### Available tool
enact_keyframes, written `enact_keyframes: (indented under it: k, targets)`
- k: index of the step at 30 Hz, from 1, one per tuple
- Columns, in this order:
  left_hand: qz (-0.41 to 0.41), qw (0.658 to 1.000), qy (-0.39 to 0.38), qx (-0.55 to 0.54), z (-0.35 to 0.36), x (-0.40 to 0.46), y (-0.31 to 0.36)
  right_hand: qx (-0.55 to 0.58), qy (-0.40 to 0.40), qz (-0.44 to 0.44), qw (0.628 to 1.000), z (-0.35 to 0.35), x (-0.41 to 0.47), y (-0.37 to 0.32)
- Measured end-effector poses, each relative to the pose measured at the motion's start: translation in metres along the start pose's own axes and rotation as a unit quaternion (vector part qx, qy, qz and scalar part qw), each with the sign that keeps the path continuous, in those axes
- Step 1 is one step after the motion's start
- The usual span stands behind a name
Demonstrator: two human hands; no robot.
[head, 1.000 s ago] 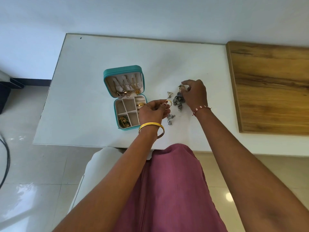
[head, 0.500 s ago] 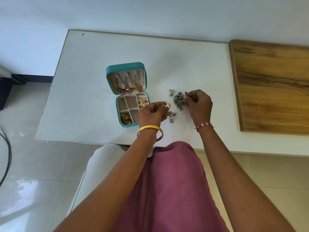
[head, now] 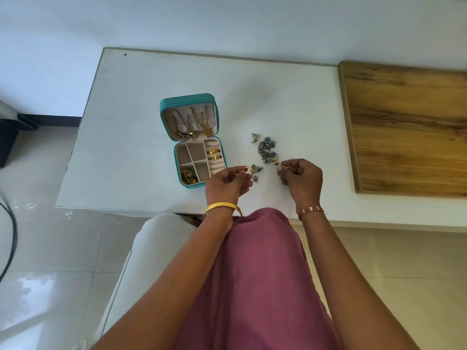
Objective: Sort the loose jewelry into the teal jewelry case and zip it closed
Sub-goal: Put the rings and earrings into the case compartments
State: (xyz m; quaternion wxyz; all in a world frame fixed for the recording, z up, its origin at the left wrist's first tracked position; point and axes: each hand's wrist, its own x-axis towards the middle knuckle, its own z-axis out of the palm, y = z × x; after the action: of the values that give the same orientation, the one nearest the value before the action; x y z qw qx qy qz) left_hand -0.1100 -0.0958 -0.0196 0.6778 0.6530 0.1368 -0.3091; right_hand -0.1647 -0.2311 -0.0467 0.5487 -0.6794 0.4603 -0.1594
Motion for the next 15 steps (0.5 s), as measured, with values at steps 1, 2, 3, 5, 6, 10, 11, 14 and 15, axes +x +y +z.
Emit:
enact_keyframes:
  k: [1,2,3,5,6,10,11,14,15]
  targets:
    - [-0.005,1.0,0.001,-0.004,-0.001,-0.002,-0.002,-0.028,-0.009,-0.007,1.0,0.0,0.0,0.001]
    - [-0.009,1.0,0.003,-0.009,-0.002,-0.005,-0.003,-0.056,-0.023,-0.019,0.998,0.0,0.0,0.002]
    - [-0.012,1.0,0.007,-0.013,-0.002,-0.006,-0.004,-0.082,-0.039,-0.036,0.995,0.0,-0.001,0.001]
    - [-0.016,1.0,0.01,-0.016,-0.003,-0.008,-0.005,-0.126,-0.052,-0.07,0.988,0.002,-0.001,-0.002]
    - [-0.017,1.0,0.011,-0.016,-0.003,-0.009,-0.005,-0.139,-0.046,-0.084,0.986,0.002,0.0,-0.003]
    - [-0.015,1.0,0.008,-0.016,-0.005,-0.01,-0.002,-0.211,-0.009,-0.137,0.968,0.006,0.007,-0.006]
    - [-0.013,1.0,0.007,-0.014,-0.005,-0.01,-0.001,-0.237,-0.012,-0.15,0.96,0.007,0.009,-0.006]
    - [-0.006,1.0,0.004,-0.015,-0.009,-0.009,0.0,-0.291,-0.033,-0.167,0.941,0.011,0.012,-0.005]
    - [-0.003,1.0,0.005,-0.017,-0.01,-0.009,-0.001,-0.301,-0.037,-0.172,0.937,0.012,0.012,-0.005]
